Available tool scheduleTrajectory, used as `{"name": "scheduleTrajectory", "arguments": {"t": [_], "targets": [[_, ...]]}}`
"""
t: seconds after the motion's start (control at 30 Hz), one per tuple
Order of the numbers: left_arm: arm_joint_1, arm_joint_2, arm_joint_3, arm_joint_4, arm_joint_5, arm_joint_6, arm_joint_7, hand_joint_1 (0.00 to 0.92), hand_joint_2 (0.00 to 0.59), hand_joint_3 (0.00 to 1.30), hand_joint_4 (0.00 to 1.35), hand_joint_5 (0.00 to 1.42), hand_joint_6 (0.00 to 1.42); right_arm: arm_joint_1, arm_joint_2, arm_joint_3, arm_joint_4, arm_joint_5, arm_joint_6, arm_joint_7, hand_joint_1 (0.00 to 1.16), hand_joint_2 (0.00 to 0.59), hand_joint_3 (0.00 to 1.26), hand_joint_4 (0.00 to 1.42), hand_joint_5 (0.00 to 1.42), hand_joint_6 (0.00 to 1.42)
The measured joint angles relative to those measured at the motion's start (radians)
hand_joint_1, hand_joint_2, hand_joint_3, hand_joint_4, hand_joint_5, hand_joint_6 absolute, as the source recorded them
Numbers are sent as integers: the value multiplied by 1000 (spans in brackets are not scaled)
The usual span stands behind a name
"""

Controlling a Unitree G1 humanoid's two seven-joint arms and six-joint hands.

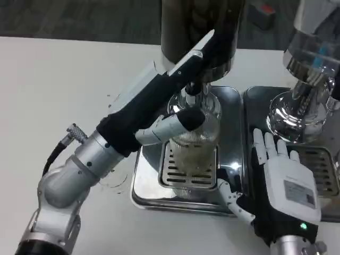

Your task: Grasp the cup under the faucet to collect the drink, then remove the cup.

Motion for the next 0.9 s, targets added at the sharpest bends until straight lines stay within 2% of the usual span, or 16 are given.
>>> {"name": "scheduleTrajectory", "arguments": {"t": [0.2, 0.47, 0.83, 0.9], "targets": [[3, 13, 2, -20, 76, -21, 34, 0, 95, 0, 0, 64, 26, 0, -2, -2, 0, 0, 0, 0, 293, 372, 0, 0, 0, 0], [7, 52, -7, -84, 229, -78, 113, 0, 99, 0, 0, 70, 34, 6, 1, -2, 0, 2, 0, 0, 293, 372, 0, 0, 0, 0], [7, 79, -34, -103, 295, -88, 193, 0, 102, 0, 0, 71, 38, 10, 2, -2, 0, 18, 0, 0, 295, 369, 0, 0, 0, 0], [7, 82, -36, -103, 297, -89, 201, 0, 103, 0, 0, 71, 38, 10, 3, -7, -1, 39, -4, 0, 340, 330, 0, 0, 0, 0]]}}
